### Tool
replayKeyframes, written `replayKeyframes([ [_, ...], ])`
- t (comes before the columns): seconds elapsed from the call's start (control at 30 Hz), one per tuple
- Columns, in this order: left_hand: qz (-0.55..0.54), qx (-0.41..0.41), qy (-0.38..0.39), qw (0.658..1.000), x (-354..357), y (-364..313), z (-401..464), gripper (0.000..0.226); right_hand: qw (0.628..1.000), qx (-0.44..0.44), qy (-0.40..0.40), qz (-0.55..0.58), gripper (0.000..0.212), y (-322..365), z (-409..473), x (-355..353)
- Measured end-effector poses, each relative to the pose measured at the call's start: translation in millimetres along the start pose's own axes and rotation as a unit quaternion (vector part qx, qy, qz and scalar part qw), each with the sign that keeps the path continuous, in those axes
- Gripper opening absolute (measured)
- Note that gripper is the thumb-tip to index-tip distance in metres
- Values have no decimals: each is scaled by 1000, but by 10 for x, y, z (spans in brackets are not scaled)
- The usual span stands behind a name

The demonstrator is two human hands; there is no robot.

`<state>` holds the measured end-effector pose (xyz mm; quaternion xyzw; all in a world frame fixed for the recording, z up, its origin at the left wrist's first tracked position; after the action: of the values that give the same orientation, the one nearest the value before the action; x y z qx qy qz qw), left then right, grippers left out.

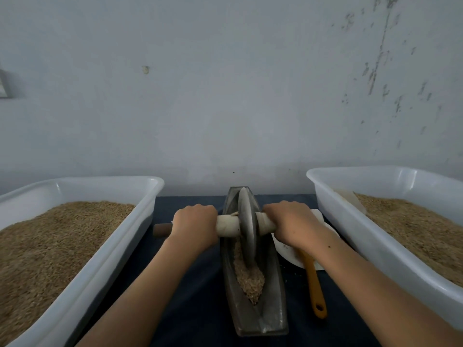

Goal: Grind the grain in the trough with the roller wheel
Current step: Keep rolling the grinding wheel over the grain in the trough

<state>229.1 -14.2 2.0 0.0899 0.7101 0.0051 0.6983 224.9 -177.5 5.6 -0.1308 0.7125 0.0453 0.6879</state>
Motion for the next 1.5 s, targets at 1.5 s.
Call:
replayKeyframes([
  [1.5,5,-15,-60,998,-25,1,7,18,997,1,-69,-18,24,18,27,9],
])
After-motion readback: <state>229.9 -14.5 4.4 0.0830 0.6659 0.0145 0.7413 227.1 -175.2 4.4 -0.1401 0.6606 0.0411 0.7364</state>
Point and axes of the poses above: each hand's wrist, its own z-axis towards the middle knuckle, its own x-axis out of the palm, y = z × x, the point moved 6 cm from there along z, towards the middle knuckle, and after that the axes turned 12 degrees about y, right-handed, at the moved point
